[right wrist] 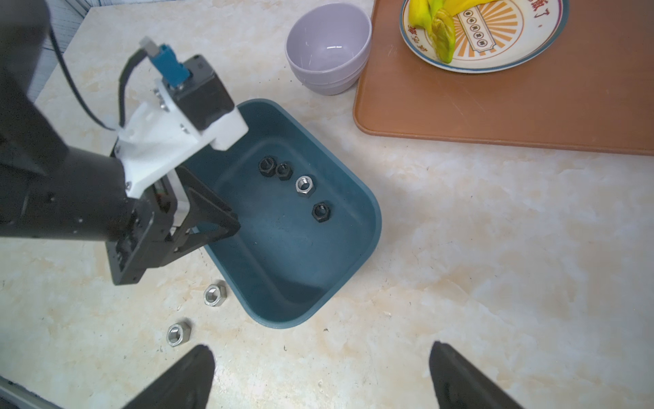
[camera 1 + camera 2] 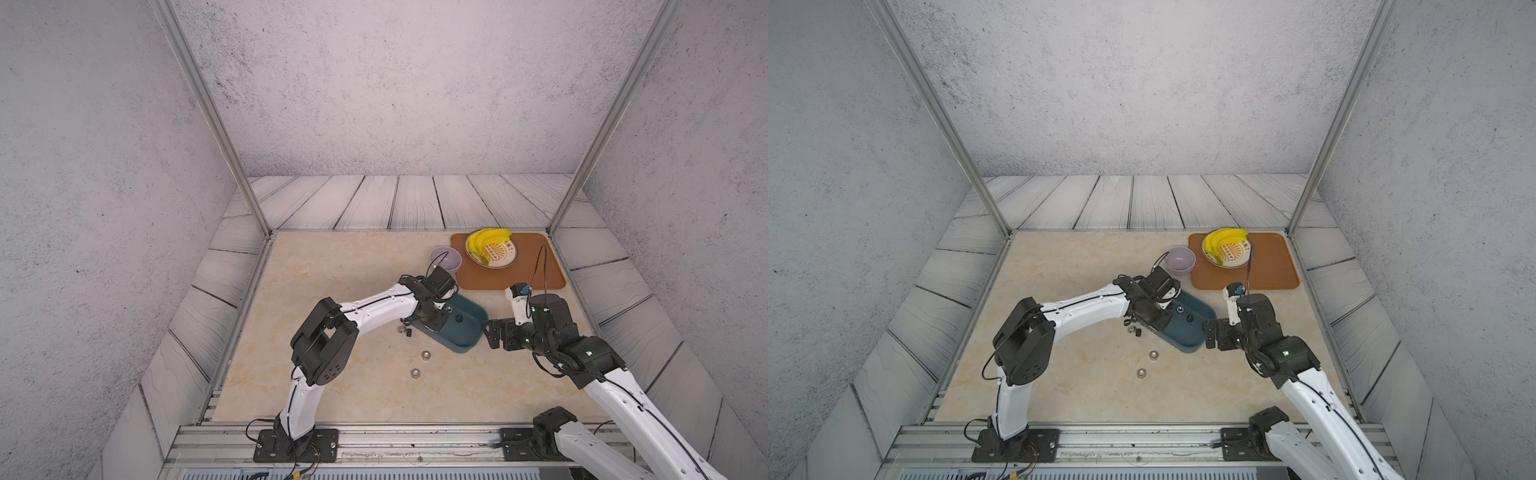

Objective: Put the nuts on the desktop into the storage box
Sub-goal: Move the storage box to the center of the board, then place the nut in the storage box.

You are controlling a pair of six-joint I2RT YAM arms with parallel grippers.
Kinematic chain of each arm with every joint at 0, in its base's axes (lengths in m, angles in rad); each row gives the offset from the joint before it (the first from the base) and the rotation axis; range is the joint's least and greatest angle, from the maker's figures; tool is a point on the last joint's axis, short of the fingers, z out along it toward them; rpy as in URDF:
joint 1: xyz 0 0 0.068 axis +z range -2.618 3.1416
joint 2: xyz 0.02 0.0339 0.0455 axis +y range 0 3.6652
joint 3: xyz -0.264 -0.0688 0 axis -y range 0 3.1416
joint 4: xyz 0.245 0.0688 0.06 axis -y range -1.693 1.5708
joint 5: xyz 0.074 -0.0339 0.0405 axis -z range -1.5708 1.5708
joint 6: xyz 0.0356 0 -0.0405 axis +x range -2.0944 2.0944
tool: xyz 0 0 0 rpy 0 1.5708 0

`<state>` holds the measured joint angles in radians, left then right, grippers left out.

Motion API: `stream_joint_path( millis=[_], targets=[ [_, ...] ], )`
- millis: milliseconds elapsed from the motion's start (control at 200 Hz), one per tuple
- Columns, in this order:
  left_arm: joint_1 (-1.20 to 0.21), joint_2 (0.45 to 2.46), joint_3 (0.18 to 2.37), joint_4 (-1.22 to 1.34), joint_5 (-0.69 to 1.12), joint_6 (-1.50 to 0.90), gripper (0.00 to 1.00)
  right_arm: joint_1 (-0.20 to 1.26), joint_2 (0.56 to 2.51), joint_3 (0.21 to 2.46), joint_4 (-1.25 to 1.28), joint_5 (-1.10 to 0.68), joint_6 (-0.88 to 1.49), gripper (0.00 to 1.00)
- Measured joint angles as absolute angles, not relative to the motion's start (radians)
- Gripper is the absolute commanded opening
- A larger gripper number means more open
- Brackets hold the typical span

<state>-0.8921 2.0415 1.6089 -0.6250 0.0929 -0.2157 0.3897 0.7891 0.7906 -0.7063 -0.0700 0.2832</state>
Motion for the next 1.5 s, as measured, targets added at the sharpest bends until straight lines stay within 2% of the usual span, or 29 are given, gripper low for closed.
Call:
stream_joint_path(
  millis=[425,736,886,1136,1231,1501],
  targets=[
    [-0.887,2.202,1.776,-0.673,0.052,-0.213,0.22,0.39,0.824,0.79,-0.667,-0.193,0.284,0.99],
    [-0.883,2.273,1.811,-0.685,0.048,-0.228,0.23,0.39,0.896,0.761,-0.617,-0.265,0.324,0.99],
    [-0.881,2.286,1.828,-0.688,0.049,-0.234,0.29,0.39,0.914,0.732,-0.592,-0.274,0.344,0.99],
    [-0.877,2.296,1.844,-0.68,0.049,-0.249,0.51,0.39,0.926,0.722,-0.575,-0.274,0.355,0.99],
    [-0.876,2.296,1.843,-0.662,0.05,-0.255,0.56,0.39,0.925,0.722,-0.57,-0.274,0.355,0.99],
    [-0.876,2.268,1.835,-0.635,0.05,-0.254,0.61,0.39,0.922,0.723,-0.574,-0.275,0.354,0.99]
  ],
)
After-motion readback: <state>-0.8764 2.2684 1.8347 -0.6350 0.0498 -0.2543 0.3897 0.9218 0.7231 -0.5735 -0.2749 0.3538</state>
